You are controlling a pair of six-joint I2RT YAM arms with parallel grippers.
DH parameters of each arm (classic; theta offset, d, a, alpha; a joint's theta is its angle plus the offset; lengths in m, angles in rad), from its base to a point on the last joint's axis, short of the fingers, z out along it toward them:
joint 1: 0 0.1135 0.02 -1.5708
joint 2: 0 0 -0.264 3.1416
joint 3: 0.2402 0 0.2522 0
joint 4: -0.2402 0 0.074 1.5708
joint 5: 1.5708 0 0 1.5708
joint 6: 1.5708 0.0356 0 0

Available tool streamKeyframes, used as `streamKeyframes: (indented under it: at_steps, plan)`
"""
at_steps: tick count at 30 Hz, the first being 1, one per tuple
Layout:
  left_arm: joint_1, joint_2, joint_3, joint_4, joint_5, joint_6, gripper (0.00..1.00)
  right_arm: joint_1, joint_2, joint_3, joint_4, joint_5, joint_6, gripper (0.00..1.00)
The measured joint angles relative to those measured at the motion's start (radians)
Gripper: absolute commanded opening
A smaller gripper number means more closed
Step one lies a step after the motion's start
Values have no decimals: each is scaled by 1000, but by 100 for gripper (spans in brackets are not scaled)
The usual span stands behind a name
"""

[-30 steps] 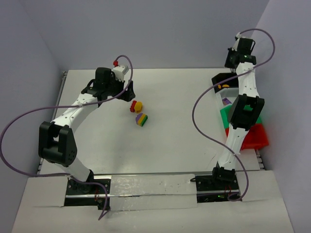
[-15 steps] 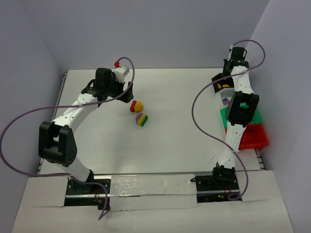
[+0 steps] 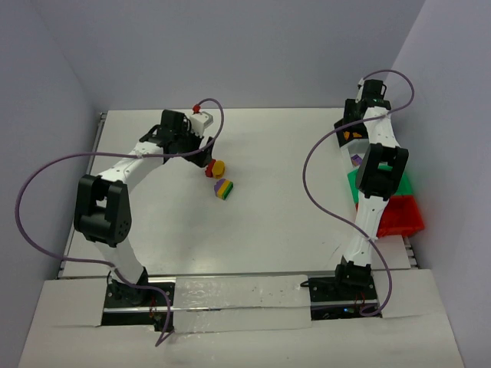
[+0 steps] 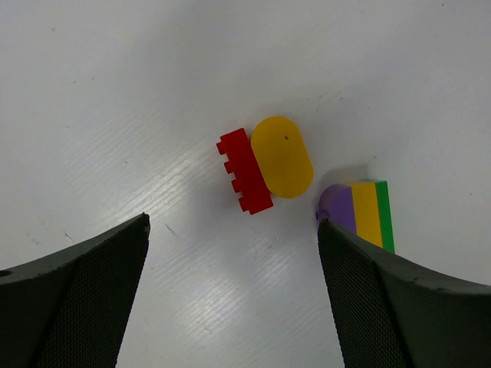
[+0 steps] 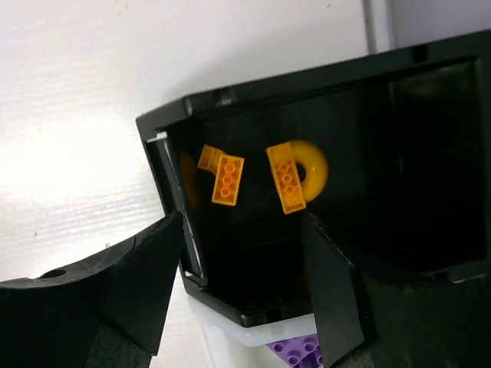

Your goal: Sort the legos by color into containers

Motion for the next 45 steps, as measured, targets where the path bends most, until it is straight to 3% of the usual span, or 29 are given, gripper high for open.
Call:
streamKeyframes:
  at_steps: [11,13,15,17,29,40,45]
  plan:
    - [0,127,68,-19,36,-34,93,31,-166,-82,-48,-135,37,78]
    - [-1,137,69,-18,37,-68,99,47,-205,-84,-52,-160,48,83]
    - [-4,147,70,-17,35,-113,99,64,-238,-84,-55,-182,56,85]
    - [-13,157,70,-13,29,-165,99,79,-265,-88,-56,-202,65,99]
    - [-152,253,101,20,-193,-297,99,132,-307,-143,-81,-329,146,100]
    - [-144,327,128,22,-342,-321,85,170,-368,-196,-81,-392,181,100]
    - [-144,327,128,23,-338,-324,65,178,-371,-204,-79,-412,186,100]
